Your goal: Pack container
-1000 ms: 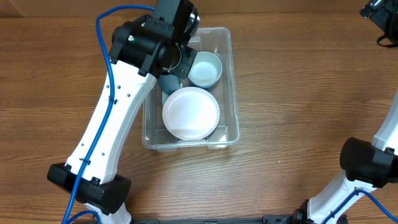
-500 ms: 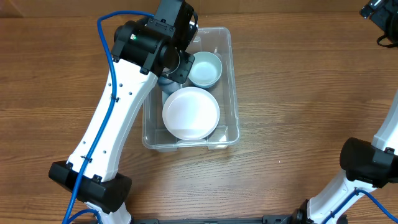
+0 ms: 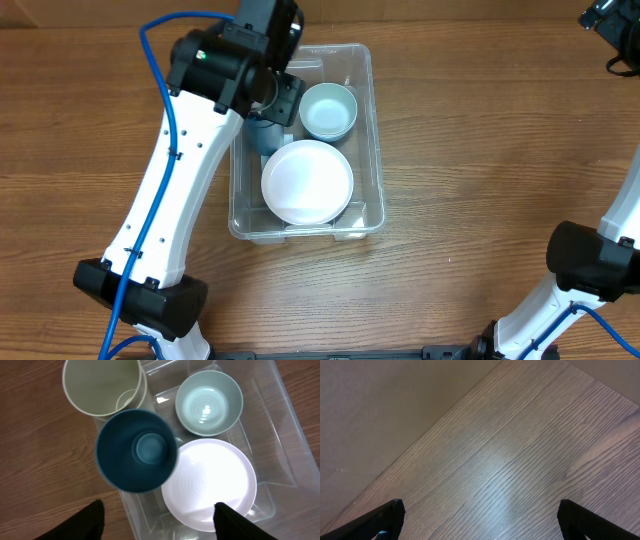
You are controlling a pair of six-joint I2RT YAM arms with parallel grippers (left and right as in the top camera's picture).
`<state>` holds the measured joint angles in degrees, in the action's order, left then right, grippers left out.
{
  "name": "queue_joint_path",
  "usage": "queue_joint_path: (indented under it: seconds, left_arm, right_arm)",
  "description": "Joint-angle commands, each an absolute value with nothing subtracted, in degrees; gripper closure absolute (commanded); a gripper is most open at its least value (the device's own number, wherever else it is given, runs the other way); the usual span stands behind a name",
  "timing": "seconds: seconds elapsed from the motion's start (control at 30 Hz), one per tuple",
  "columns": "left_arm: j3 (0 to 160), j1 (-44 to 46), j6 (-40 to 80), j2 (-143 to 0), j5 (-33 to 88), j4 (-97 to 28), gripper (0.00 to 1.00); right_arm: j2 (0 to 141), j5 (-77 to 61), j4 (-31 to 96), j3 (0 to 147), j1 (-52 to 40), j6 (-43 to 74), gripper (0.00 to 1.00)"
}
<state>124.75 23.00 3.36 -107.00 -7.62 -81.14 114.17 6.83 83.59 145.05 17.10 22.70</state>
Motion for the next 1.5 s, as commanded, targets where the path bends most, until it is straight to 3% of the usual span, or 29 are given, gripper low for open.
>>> queue_joint_path:
  seconds: [0.0, 0.1, 0.13, 0.3, 0.57, 0.73, 0.93, 1.03, 1.1, 1.23, 1.3, 1.47]
  left_arm:
    - [125.1, 22.5, 6.2, -103.6, -7.9, -80.6, 0.21]
    - [125.2, 22.9, 6.9, -100.4, -6.1, -79.2, 0.1]
    - [125.3, 23.2, 8.1, -99.4, -5.9, -78.8, 0.0]
    - [125.4, 24.9, 25.4, -95.4, 4.3, -78.2, 0.0]
    - [125.4, 25.0, 25.3, -95.3, -3.7, -96.6, 0.0]
    - [125.3, 25.0, 18.7, -95.3, -4.4, -96.8, 0.0]
    - [125.3, 24.2, 13.9, -84.0, -7.6, -95.4, 0.0]
    - [124.9, 18.5, 13.9, -74.5, -5.9, -91.1, 0.0]
    - [122.0, 10.0, 11.7, -67.9, -2.1, -86.0, 0.0]
    - [109.3, -1.5, -3.5, -56.3, 12.3, -73.7, 0.0]
    - [98.2, -2.9, -8.9, -49.1, 17.2, -65.2, 0.0]
    - [67.3, -2.5, -6.1, -32.3, 22.7, -39.2, 0.0]
  right_arm:
    - [114.0, 7.3, 83.3, 145.6, 16.8, 23.2, 0.0]
    - [114.0, 7.3, 83.3, 145.6, 16.8, 23.2, 0.0]
    - [114.0, 7.3, 83.3, 145.6, 16.8, 23.2, 0.0]
    - [114.0, 7.3, 83.3, 145.6, 16.8, 23.2, 0.0]
    - [114.0, 7.3, 83.3, 145.6, 16.8, 23.2, 0.0]
    - [114.0, 7.3, 83.3, 145.6, 16.8, 23.2, 0.0]
    - [114.0, 7.3, 83.3, 145.6, 16.8, 23.2, 0.0]
    - [114.0, 7.3, 83.3, 145.6, 16.8, 23.2, 0.0]
    - [114.0, 7.3, 83.3, 145.6, 16.8, 23.2, 0.0]
    - [114.0, 7.3, 83.3, 145.6, 16.8, 23.2, 0.0]
    - [114.0, 7.3, 83.3, 145.6, 16.8, 23.2, 0.0]
    - [114.0, 7.3, 83.3, 145.6, 16.8, 23.2, 0.0]
